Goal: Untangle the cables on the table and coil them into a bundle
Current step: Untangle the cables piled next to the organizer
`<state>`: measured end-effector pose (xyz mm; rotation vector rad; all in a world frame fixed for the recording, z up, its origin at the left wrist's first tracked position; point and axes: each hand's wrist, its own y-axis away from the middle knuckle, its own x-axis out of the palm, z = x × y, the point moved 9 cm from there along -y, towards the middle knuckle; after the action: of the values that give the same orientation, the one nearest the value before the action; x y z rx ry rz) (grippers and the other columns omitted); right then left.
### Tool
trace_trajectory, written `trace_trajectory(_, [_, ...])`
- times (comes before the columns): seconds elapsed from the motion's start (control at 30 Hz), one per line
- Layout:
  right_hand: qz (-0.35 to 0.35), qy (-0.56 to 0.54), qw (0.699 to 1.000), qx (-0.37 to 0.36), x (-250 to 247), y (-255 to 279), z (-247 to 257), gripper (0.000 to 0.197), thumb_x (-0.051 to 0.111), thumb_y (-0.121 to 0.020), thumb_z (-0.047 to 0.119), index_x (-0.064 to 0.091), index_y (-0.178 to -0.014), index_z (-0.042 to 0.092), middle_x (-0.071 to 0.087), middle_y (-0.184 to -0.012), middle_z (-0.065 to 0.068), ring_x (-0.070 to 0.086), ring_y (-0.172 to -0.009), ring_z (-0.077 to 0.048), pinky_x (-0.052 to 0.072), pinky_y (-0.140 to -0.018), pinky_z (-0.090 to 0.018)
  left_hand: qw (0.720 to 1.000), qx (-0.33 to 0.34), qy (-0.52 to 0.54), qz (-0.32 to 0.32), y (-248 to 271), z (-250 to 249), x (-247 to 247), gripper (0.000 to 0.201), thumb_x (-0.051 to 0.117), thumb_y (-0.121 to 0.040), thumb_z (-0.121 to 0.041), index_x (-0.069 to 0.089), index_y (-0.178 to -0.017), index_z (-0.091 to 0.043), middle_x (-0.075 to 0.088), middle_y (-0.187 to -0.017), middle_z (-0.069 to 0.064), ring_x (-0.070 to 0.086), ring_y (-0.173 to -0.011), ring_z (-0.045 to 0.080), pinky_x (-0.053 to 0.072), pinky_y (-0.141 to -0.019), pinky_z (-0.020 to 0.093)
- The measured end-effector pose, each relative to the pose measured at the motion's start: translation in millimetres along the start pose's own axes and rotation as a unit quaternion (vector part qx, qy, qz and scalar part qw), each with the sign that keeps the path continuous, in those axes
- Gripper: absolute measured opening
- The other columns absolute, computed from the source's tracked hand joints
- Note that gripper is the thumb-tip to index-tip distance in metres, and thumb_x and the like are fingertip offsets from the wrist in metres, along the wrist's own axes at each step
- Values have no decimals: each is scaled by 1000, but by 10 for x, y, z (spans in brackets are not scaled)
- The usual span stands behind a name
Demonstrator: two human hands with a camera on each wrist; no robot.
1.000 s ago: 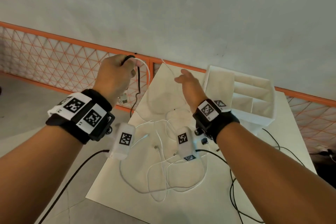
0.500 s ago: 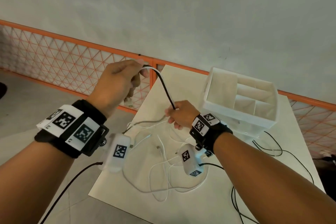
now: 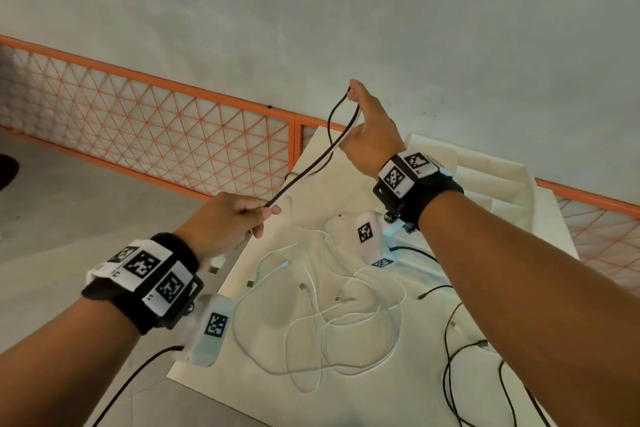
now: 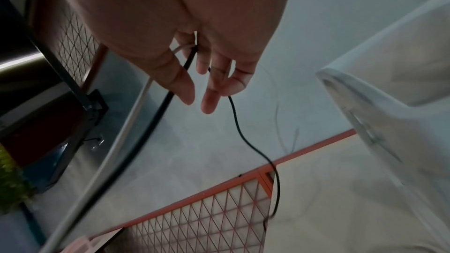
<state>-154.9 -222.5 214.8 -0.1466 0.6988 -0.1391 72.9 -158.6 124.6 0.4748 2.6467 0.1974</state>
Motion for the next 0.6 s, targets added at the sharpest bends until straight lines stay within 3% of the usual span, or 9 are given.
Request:
trace_trajectory(0.1, [41,36,997,52,78,26,-199,95,59,-86,-4,10,-159,29,24,-165,3,43,-139,-22,45,-109,-36,998,-49,-1,-44,-177,136,115,22,54,-100,-16,72,-89,-13,63,-67,2,42,-54,12,35,-46,19])
trace_trajectory(0.13, [67,50,994,74,128,80,-302,99,61,-85,-1,5,-160,30,23,-165,1,44,-140,-25,47,-109,-40,996,-69,5,-49,-228,204,180,22,53,-100,-14,72,-89,-9,62,-66,2,42,-52,12,35,-45,20])
trace_trajectory(0.2, [130,77,983,101,241,277,-482,105,63,-85,3,-3,-158,38,34,-160,-4,58,-125,-28,55,-98,-43,993,-112,22,-42,-289,352,358,24,49,-100,-11,71,-91,-5,58,-65,3,40,-52,14,32,-46,22])
trace_trajectory(0.27, [179,83,974,109,345,530,-612,103,61,-86,6,-2,-157,45,48,-149,-5,68,-102,-22,59,-84,-34,988,-146,46,-30,-292,465,522,26,45,-101,-9,68,-90,-2,52,-63,4,37,-49,14,30,-43,22])
trace_trajectory(0.33, [204,61,971,113,437,783,-731,92,60,-89,10,9,-157,44,57,-136,-2,72,-87,-18,56,-75,-23,983,-167,78,-20,-269,514,640,27,41,-103,-8,64,-90,-1,47,-61,5,33,-45,13,26,-37,19])
trace_trajectory(0.43, [235,76,959,139,620,1218,-1088,63,58,-90,13,43,-148,33,69,-121,-2,70,-87,-17,51,-70,-18,980,-170,104,0,-252,481,742,27,39,-104,-8,61,-91,-1,43,-60,4,29,-44,11,21,-36,18])
trace_trajectory(0.5, [285,129,936,159,846,1596,-1416,45,57,-87,19,62,-129,34,71,-119,-2,66,-93,-16,51,-83,-23,981,-155,115,12,-251,384,784,24,41,-103,-7,60,-91,-1,43,-62,4,31,-44,10,23,-38,20])
trace_trajectory(0.6, [352,171,907,155,1219,2099,-1669,45,59,-83,24,65,-122,43,68,-116,9,63,-111,-16,50,-102,-33,984,-115,137,24,-226,188,841,18,46,-101,-7,61,-93,0,43,-63,3,33,-45,10,24,-44,23])
